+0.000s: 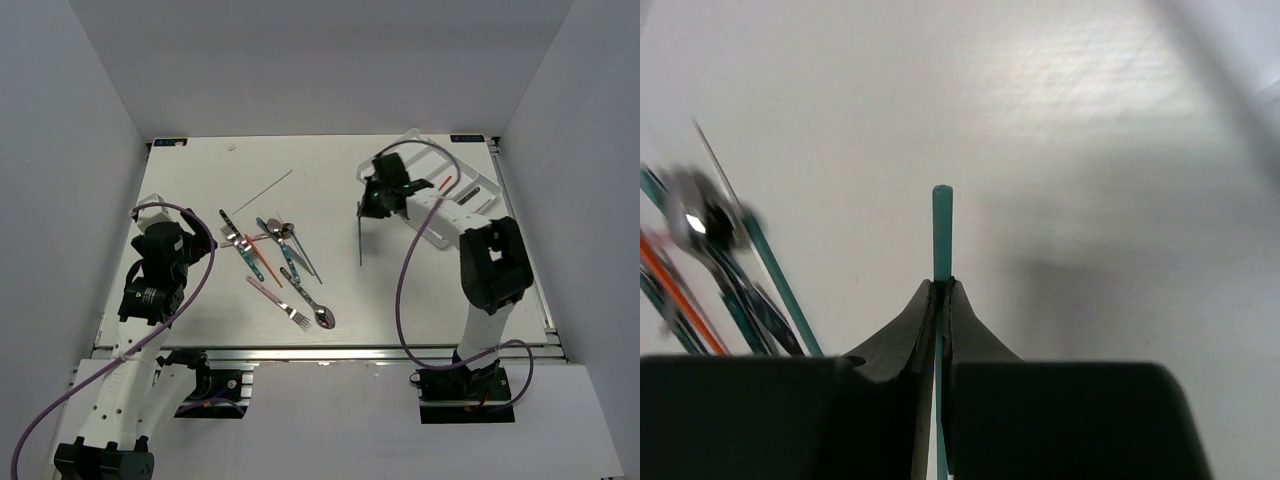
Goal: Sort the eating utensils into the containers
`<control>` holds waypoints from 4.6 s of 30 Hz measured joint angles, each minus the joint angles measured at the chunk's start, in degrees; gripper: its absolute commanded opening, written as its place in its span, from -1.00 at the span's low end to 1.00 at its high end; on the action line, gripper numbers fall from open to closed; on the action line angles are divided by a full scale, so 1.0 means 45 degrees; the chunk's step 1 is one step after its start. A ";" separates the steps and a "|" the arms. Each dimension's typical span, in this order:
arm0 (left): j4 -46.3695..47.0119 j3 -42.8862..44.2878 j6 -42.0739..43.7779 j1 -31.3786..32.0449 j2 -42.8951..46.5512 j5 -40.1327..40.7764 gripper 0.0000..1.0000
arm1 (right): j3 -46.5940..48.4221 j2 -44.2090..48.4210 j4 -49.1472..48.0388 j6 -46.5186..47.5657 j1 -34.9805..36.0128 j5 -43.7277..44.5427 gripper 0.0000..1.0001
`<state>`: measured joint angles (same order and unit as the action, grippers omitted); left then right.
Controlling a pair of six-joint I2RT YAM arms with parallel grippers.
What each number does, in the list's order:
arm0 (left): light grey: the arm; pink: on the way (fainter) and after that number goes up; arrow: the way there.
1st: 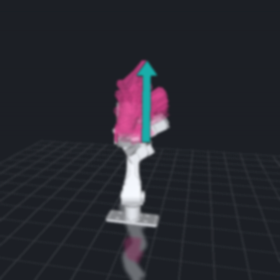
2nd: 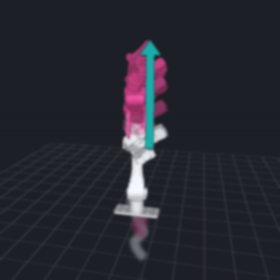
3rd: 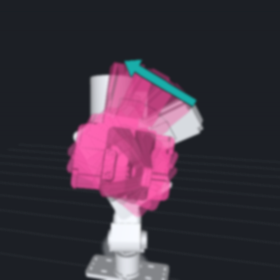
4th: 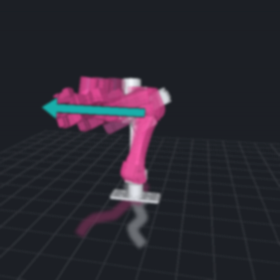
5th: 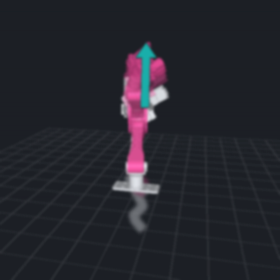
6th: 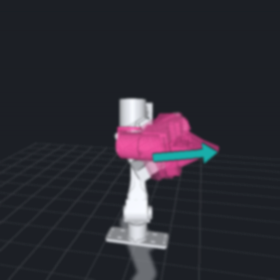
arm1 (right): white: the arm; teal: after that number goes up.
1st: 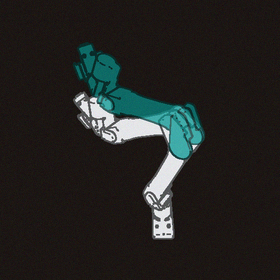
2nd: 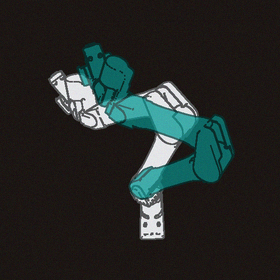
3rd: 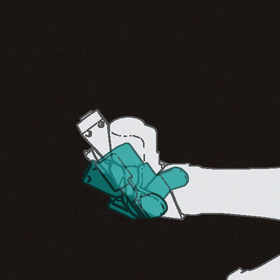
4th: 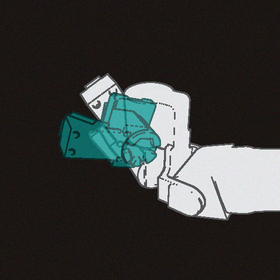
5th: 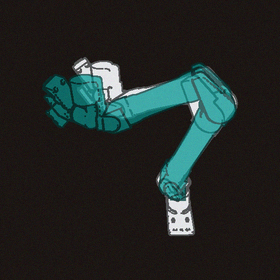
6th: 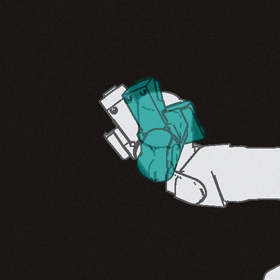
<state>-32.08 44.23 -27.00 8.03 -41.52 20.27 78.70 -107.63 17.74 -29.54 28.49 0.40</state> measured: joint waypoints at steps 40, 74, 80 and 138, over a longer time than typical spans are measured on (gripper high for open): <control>0.0087 0.0000 0.0005 0.0015 -0.0340 -0.0044 0.96 | 0.2210 -0.0690 -0.0899 -0.0461 -0.3929 0.1311 0.12; 0.0087 0.0000 0.0005 0.0015 -0.0345 -0.0049 0.96 | 0.3803 -0.4012 0.0491 0.2361 0.4915 0.3109 -0.40; 0.0092 0.0000 0.0010 0.0015 -0.0296 -0.0049 0.96 | 0.3832 -0.4308 0.0495 0.2463 0.4915 0.3235 -0.41; 0.0092 0.0000 0.0015 0.0078 -0.0588 -0.0194 0.96 | 0.3211 -0.3050 -0.1506 -0.2652 -0.7218 0.0146 0.14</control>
<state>-31.66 44.23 -26.94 8.38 -44.16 19.40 93.14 -121.36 10.96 -41.47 -3.99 1.06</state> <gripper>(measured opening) 0.980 0.535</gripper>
